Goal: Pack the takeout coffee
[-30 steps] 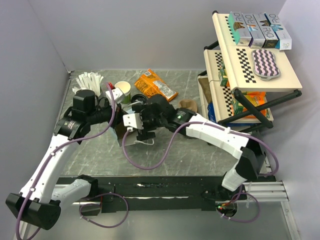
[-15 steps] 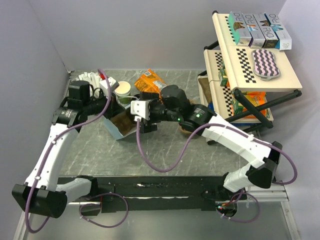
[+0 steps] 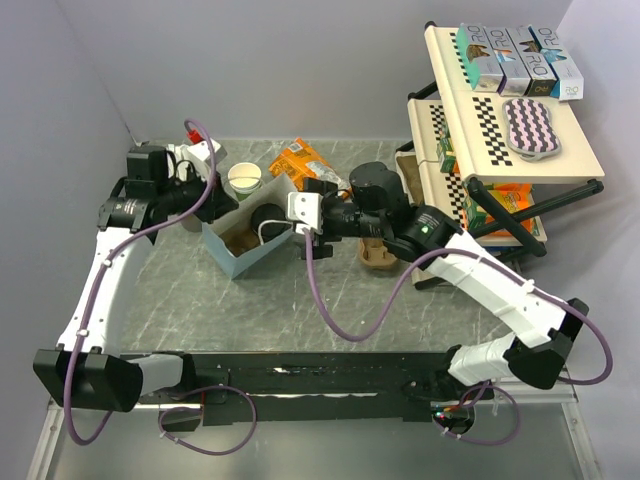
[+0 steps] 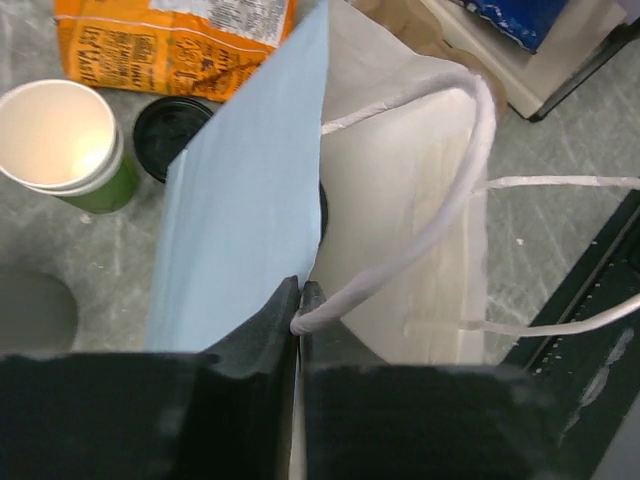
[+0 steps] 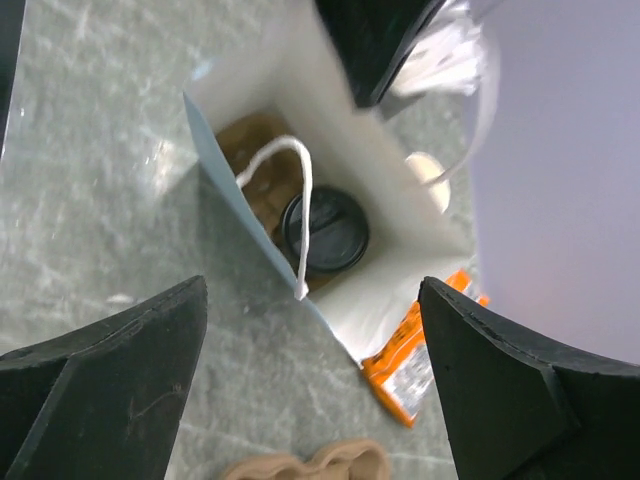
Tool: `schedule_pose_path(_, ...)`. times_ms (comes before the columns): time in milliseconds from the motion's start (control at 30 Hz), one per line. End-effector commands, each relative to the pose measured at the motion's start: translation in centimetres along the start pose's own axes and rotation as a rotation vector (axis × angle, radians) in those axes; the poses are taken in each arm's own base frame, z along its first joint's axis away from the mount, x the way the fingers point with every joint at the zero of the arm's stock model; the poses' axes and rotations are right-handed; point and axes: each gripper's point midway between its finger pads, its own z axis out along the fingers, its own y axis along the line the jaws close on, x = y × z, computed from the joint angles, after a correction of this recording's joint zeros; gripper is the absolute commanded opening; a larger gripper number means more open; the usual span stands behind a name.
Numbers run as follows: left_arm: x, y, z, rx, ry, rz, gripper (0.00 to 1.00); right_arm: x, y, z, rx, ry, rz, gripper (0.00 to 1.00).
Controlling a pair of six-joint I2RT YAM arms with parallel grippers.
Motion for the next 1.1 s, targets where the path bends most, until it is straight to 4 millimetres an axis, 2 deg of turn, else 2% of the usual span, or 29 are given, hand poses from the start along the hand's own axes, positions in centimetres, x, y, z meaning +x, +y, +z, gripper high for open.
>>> schedule_pose_path(0, -2.0, 1.0, -0.6, -0.047, -0.026, 0.041, 0.25, 2.4, 0.8, 1.2, -0.059, 0.022, 0.021, 0.9)
schedule_pose_path(33, -2.2, 1.0, -0.7, -0.053, -0.027, 0.04, 0.41, 2.6, 0.6, 1.4, -0.058, 0.02, 0.029, 0.9)
schedule_pose_path(133, -3.3, 1.6, -1.1, -0.094, -0.055, 0.052, 0.63, 3.2, -0.4, 2.0, -0.054, 0.021, 0.097, 0.89)
schedule_pose_path(367, -4.5, 2.8, -1.4, -0.152, -0.073, 0.067, 0.68, 5.0, -1.0, 4.8, -0.059, 0.015, 0.083, 0.86)
schedule_pose_path(433, -4.6, 2.8, -1.4, -0.149, -0.073, 0.069, 0.65, 4.9, -1.1, 5.5, -0.078, 0.005, 0.064, 0.83)
schedule_pose_path(567, -4.8, 2.7, -1.4, -0.142, -0.076, 0.066, 0.6, 5.0, -0.5, 6.9, -0.159, -0.01, 0.061, 0.67)
schedule_pose_path(600, -4.8, 2.6, -1.4, -0.138, -0.076, 0.066, 0.58, 4.1, -0.7, 6.9, -0.17, -0.034, 0.054, 0.59)
schedule_pose_path(633, -5.1, 2.4, -1.7, -0.135, -0.084, 0.071, 0.56, 4.1, -0.3, 6.8, -0.192, -0.029, 0.062, 0.38)
schedule_pose_path(700, -5.2, 2.2, -1.8, -0.131, -0.085, 0.077, 0.49, 3.2, -0.4, 6.5, -0.202, -0.052, 0.064, 0.2)
schedule_pose_path(733, -5.4, 2.0, -2.2, -0.135, -0.095, 0.083, 0.46, 2.6, -0.7, 6.1, -0.191, -0.064, 0.06, 0.05)
schedule_pose_path(767, -5.6, 1.9, -2.3, -0.133, -0.099, 0.088, 0.43, 2.6, -0.6, 6.0, -0.186, -0.066, 0.066, 0.0)
schedule_pose_path(867, -6.3, 0.9, -3.1, -0.117, -0.13, 0.118, 0.32, 1.2, -1.2, 4.6, -0.144, -0.094, 0.07, 0.0)
schedule_pose_path(967, -7.0, -0.6, -3.7, -0.066, -0.162, 0.155, 0.17, -0.3, -1.5, 3.2, -0.127, -0.12, 0.093, 0.0)
schedule_pose_path(1067, -6.7, -1.5, -3.6, -0.015, -0.159, 0.148, 0.08, -1.4, -1.4, 2.3, -0.137, -0.129, 0.134, 0.0)
